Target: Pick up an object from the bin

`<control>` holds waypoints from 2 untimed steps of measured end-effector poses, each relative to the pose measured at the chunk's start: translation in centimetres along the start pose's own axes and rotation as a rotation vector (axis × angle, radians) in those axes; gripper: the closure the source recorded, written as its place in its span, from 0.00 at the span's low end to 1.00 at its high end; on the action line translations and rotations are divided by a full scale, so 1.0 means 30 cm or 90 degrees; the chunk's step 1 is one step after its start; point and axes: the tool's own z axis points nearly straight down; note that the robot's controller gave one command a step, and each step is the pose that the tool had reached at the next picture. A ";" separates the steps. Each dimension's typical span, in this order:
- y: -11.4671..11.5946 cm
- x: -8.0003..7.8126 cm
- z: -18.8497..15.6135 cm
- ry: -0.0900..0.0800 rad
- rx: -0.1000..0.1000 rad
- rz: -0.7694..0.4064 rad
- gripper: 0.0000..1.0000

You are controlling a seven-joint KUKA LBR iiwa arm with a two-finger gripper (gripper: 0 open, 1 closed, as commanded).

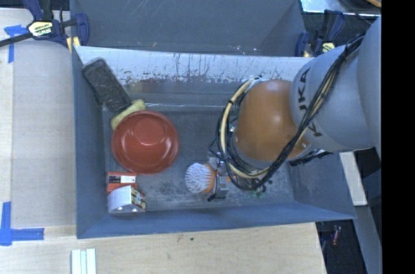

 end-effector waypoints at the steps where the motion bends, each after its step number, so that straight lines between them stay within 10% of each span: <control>1: 0.001 -0.005 -0.154 -0.003 -0.001 0.000 1.00; 2: 0.000 -0.005 -0.250 -0.003 -0.001 0.000 1.00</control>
Offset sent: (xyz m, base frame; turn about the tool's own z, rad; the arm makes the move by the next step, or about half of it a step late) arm 0.0009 0.0001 0.0980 -0.0001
